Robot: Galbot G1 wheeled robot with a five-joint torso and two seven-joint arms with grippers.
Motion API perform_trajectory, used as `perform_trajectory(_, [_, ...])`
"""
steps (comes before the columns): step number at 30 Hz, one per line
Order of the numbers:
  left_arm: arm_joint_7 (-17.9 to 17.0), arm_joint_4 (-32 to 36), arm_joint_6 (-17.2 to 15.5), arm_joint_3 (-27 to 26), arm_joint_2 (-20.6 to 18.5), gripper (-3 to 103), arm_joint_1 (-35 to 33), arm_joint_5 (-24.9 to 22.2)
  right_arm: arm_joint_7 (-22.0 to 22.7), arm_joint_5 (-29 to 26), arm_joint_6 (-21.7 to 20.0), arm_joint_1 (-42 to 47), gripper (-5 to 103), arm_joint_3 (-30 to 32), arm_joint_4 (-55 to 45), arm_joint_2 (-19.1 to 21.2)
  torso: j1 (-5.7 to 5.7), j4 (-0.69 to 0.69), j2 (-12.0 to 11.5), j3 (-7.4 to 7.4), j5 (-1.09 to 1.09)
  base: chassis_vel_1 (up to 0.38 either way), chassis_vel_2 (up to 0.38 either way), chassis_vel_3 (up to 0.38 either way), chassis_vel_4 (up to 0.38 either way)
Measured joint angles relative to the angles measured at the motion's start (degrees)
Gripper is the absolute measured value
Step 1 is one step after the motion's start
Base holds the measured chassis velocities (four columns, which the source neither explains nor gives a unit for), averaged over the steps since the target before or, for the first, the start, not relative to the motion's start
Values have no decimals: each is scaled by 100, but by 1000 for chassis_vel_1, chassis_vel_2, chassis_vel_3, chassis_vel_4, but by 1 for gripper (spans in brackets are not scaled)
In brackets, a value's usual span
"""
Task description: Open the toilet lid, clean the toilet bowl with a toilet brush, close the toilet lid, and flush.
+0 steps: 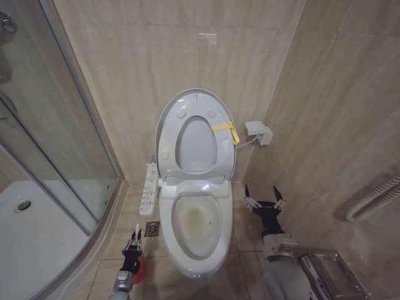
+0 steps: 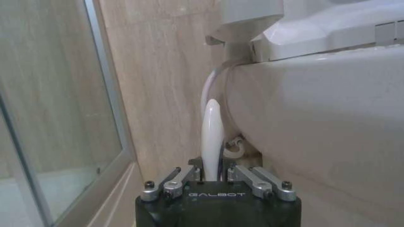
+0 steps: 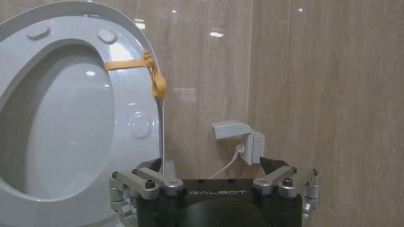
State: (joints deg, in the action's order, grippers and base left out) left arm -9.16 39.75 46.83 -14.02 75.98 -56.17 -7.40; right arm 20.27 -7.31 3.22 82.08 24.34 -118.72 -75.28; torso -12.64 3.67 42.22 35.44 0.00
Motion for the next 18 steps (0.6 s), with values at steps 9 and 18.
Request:
perform_trajectory(9, [-277,459,-141,-36,-77,19,-229,-25,0,0,0,0,100,0,0,0,0,-1,0,0,-1,0,0,0,0])
perform_trajectory(18, [-876,1410,-295,-145,-61,46,-944,312,0,0,0,0,100,0,0,0,0,-1,0,0,0,0,0,0,0])
